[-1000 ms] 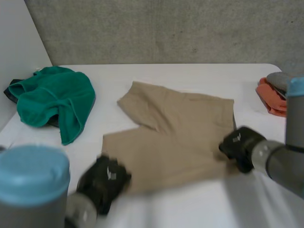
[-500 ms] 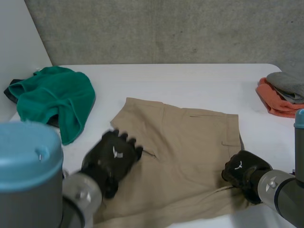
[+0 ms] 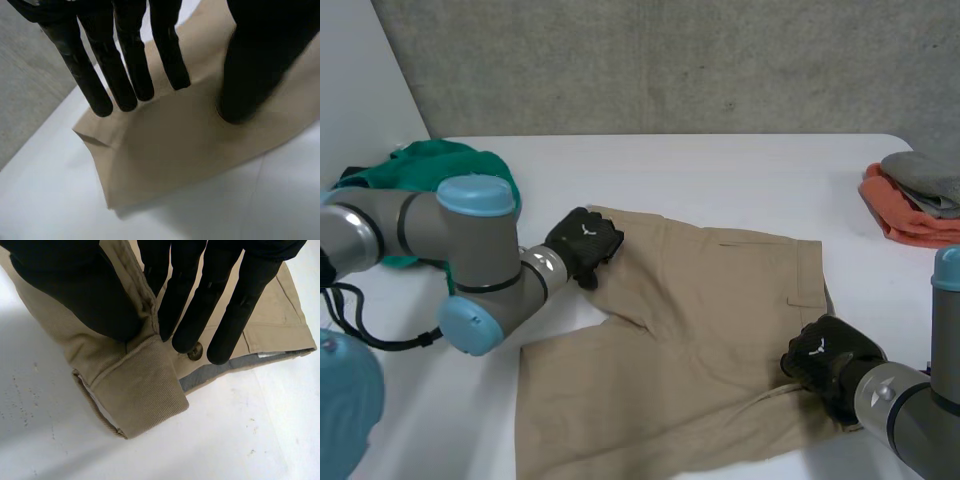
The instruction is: Fold the laundry.
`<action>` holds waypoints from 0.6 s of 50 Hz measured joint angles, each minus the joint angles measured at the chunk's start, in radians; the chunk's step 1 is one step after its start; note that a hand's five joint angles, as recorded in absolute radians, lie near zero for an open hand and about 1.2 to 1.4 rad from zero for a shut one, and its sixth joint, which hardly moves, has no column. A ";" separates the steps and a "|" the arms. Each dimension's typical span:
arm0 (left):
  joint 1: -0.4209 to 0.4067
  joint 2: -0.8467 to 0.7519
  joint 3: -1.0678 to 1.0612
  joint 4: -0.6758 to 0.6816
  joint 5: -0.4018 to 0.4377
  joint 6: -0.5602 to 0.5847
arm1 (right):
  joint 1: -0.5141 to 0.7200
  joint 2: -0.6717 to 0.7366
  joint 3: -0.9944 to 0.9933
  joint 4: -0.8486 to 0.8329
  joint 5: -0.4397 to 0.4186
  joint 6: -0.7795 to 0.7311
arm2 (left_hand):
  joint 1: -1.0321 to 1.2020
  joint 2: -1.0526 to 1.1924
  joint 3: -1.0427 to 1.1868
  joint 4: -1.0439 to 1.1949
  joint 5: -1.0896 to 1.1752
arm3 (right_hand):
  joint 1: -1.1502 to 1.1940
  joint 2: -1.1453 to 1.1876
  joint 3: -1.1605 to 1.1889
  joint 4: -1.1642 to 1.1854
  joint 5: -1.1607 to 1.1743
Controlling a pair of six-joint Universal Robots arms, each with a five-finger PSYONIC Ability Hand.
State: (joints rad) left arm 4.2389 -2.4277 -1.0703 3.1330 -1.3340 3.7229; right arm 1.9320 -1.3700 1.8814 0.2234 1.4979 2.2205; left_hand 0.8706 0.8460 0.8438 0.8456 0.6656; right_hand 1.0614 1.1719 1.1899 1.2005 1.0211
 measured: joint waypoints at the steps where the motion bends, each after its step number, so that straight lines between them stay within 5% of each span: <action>1: 0.000 -0.009 0.006 -0.001 -0.002 0.003 | -0.001 0.003 0.001 -0.003 0.000 0.000 | 0.094 0.091 0.077 0.077 0.076 | 0.000 0.000 0.000 0.000 0.000; 6: -0.003 -0.015 -0.006 -0.013 -0.041 0.018 | -0.005 0.013 0.000 -0.012 0.001 0.000 | 0.277 0.343 0.335 0.345 0.313 | 0.000 0.000 0.000 0.000 0.005; 16: -0.010 0.138 -0.189 -0.059 -0.316 0.023 | -0.007 0.014 -0.014 -0.023 0.001 0.003 | 0.277 0.348 0.340 0.350 0.313 | 0.000 0.000 0.000 0.000 0.005; 23: -0.017 0.215 -0.309 -0.055 -0.381 0.021 | 0.001 0.013 -0.015 -0.031 0.001 0.030 | 0.276 0.346 0.338 0.348 0.312 | 0.000 0.000 0.000 0.000 0.005; 27: -0.032 0.237 -0.354 -0.054 -0.383 0.018 | 0.005 0.014 -0.014 -0.034 0.000 0.054 | 0.007 0.049 0.071 0.067 0.078 | 0.000 0.000 0.000 0.000 0.005; 28: -0.041 0.247 -0.367 -0.054 -0.383 0.016 | 0.006 0.014 -0.014 -0.036 0.000 0.061 | -0.218 -0.148 -0.140 -0.148 -0.140 | 0.000 0.000 0.000 0.000 0.005; 30: -0.052 0.265 -0.379 -0.054 -0.383 0.014 | 0.007 0.014 -0.013 -0.039 0.000 0.068 | -0.247 -0.200 -0.194 -0.202 -0.196 | 0.000 0.000 0.000 0.000 0.005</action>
State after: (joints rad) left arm 4.1873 -2.1627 -1.4494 3.0790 -1.7167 3.7367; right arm 1.9385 -1.3562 1.8681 0.1847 1.4977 2.2880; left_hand 0.6238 0.6456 0.6500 0.6437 0.4697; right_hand 1.0614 1.1719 1.1898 1.2005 1.0259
